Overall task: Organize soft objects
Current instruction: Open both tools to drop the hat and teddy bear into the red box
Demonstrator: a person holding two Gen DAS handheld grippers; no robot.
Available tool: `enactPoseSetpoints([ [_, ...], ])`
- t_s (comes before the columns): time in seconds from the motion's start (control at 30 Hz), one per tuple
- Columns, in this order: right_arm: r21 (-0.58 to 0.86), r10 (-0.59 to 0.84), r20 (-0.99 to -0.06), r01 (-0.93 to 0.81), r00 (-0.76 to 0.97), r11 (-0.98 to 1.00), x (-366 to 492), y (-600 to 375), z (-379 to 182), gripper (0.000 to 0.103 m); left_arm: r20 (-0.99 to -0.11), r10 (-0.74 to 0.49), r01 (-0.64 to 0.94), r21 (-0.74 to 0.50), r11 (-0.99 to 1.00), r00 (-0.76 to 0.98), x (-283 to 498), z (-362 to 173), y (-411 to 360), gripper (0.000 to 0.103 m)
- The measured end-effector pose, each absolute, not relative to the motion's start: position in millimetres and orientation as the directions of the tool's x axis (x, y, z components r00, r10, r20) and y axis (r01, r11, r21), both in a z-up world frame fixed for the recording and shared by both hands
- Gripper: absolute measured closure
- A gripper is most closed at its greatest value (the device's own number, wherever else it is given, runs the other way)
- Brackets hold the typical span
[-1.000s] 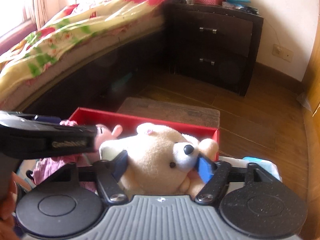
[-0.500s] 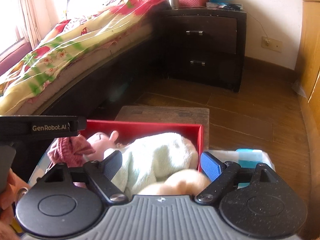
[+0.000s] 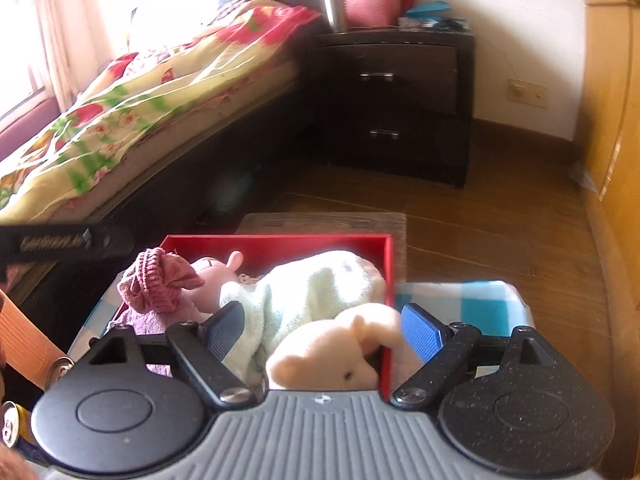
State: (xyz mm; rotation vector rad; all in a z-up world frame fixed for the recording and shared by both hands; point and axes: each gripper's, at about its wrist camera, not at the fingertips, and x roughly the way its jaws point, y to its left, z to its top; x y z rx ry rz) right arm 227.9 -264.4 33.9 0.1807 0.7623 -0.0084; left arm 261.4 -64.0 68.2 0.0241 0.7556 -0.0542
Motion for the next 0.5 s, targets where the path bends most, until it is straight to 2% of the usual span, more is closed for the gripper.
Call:
enactPoseSetpoints([
  [0.23,0.132,0.003,-0.69,0.122,0.724,0.984,194,-272,31,0.038,-0.693,-0.072,0.075,-0.026,0.997,0.718,214,58,-64,0.027],
  [0.5,0.19,0.017,-0.691,0.159,0.723,0.969,149,-287,23,0.038,-0.706,-0.088,0.103,-0.022,0.994,0.702,173,47,-67,0.026],
])
